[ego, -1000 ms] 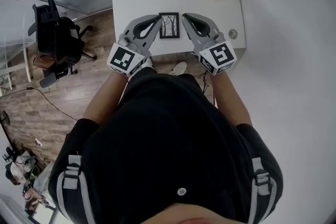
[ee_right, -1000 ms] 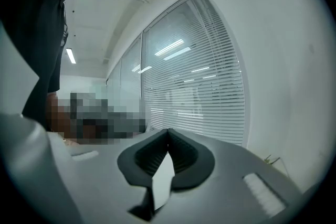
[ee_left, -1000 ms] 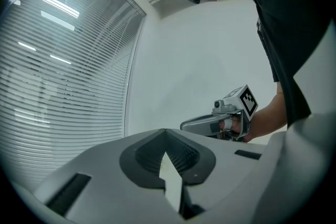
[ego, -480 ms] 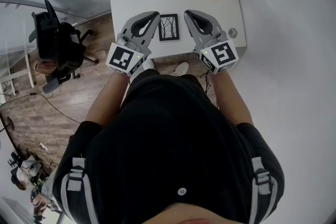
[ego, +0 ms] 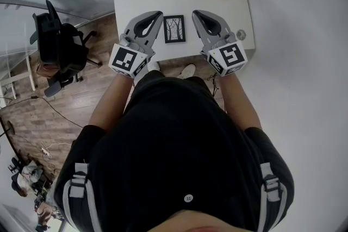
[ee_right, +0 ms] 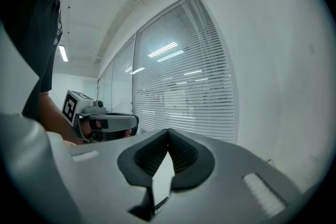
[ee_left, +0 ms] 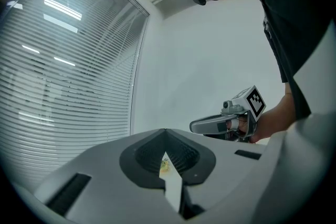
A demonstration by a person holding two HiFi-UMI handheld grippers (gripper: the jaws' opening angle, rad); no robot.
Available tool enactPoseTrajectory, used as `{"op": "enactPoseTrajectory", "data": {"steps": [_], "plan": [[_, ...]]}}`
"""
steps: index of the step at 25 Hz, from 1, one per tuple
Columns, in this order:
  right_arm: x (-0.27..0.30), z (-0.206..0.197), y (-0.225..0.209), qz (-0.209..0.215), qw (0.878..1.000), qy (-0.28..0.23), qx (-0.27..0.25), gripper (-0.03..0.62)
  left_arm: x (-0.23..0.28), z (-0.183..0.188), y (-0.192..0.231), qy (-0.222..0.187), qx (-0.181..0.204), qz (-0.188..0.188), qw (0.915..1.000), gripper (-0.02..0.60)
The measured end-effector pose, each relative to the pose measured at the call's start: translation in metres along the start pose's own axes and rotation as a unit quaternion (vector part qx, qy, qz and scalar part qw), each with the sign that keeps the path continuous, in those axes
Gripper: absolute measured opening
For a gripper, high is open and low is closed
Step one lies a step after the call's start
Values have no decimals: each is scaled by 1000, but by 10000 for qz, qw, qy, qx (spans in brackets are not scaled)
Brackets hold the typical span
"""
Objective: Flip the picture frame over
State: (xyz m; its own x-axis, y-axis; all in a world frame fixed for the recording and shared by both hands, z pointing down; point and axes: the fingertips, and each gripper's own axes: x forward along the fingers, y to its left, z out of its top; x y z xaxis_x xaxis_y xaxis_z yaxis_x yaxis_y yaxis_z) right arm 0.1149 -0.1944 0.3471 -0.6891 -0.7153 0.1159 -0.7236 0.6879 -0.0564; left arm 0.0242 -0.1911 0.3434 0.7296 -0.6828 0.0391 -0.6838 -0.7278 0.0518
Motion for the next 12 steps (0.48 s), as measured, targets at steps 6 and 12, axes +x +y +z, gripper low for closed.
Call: {"op": "enactPoseTrajectory", "data": {"steps": [6, 12], "plan": [[2, 1, -1, 24, 10000, -26, 36, 11, 0, -3, 5, 58, -33, 99, 9999, 5], [-1, 2, 1, 26, 10000, -19, 23, 11, -3, -5, 5, 112, -2, 129, 9999, 5]]}}
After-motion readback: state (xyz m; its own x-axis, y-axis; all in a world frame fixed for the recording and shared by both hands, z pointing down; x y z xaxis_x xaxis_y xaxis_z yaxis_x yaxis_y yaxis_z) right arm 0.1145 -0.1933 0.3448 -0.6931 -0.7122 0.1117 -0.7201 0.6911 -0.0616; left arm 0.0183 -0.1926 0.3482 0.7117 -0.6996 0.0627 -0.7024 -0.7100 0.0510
